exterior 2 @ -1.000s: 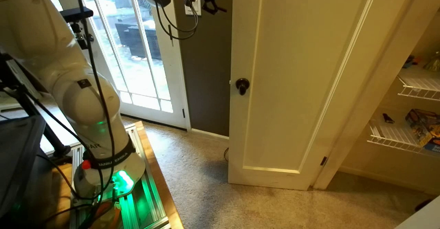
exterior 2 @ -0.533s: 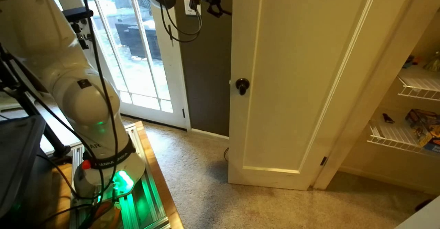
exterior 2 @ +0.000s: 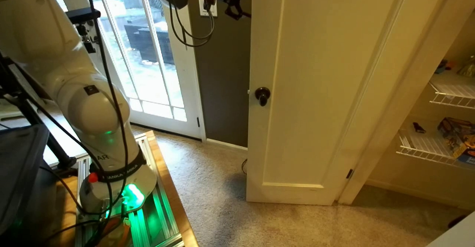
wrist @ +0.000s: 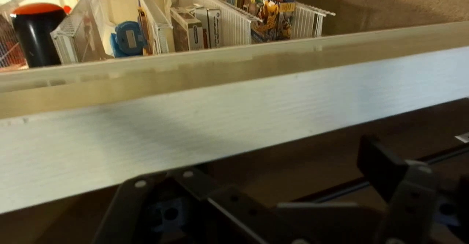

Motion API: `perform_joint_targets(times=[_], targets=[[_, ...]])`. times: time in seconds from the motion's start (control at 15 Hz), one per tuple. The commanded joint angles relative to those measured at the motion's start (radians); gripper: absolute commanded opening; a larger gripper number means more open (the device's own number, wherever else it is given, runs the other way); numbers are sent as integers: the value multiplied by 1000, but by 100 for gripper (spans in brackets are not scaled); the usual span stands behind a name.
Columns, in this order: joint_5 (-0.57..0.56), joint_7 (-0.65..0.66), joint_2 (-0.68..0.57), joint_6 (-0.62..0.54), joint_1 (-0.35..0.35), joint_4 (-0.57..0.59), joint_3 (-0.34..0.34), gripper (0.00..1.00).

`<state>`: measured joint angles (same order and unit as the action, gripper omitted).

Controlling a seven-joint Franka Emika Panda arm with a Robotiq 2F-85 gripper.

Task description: Close the pantry door.

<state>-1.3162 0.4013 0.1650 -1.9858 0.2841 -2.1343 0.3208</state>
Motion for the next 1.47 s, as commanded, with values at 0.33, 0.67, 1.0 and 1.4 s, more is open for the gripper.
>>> perform_joint_targets(times=[0.33,0.67,1.0,1.4], targets=[[43,-1,161,59,-35,-143,-81,100],[37,-3,236,79,-67,-205,-134,100],[-11,24,301,52,-116,-267,-204,100],[-182,25,348,-21,-188,-345,-296,100]])
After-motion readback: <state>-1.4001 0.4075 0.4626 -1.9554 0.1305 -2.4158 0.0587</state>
